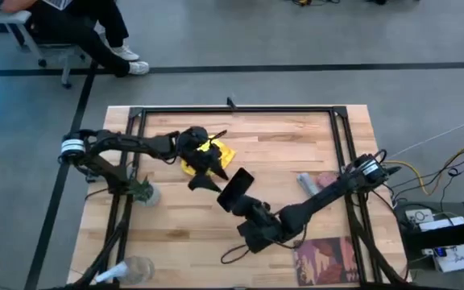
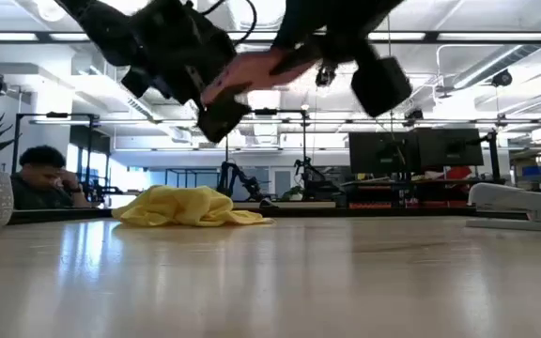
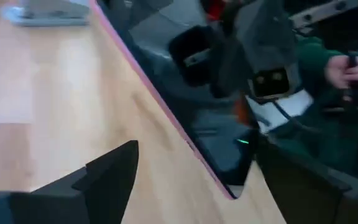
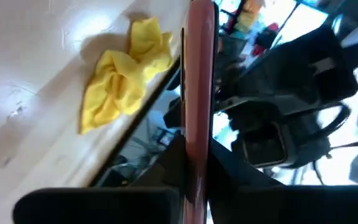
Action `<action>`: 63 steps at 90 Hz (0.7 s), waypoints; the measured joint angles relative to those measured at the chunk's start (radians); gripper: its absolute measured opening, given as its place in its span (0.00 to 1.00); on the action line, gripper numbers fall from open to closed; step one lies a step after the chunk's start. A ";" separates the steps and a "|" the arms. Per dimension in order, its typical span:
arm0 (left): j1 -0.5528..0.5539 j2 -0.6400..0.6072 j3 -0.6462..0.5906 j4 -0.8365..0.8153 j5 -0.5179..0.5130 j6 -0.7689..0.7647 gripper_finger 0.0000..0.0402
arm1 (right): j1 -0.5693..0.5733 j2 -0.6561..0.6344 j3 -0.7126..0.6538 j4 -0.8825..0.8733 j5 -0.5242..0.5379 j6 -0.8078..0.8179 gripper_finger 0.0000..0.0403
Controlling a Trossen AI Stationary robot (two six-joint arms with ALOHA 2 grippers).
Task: Apply microfiber cloth
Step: Spray the front and back of the cellphone using the spray bottle
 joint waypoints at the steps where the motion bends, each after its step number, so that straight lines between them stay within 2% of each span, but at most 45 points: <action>1: -0.001 0.000 0.000 0.001 0.007 -0.001 0.78 | 0.001 0.000 0.001 0.006 0.002 -0.010 0.05; 15: -0.019 0.004 0.004 0.056 0.107 -0.021 0.77 | -0.001 0.000 0.005 0.038 0.018 -0.143 0.05; 21: -0.028 0.004 0.004 0.069 0.117 -0.044 0.77 | -0.008 0.000 0.005 0.044 0.018 -0.167 0.05; 44: -0.035 0.005 0.004 0.116 0.066 -0.155 0.77 | -0.029 0.000 0.005 0.110 0.023 -0.327 0.05; 63: -0.056 0.007 0.004 0.154 0.057 -0.182 0.75 | -0.044 0.000 0.005 0.128 0.023 -0.345 0.05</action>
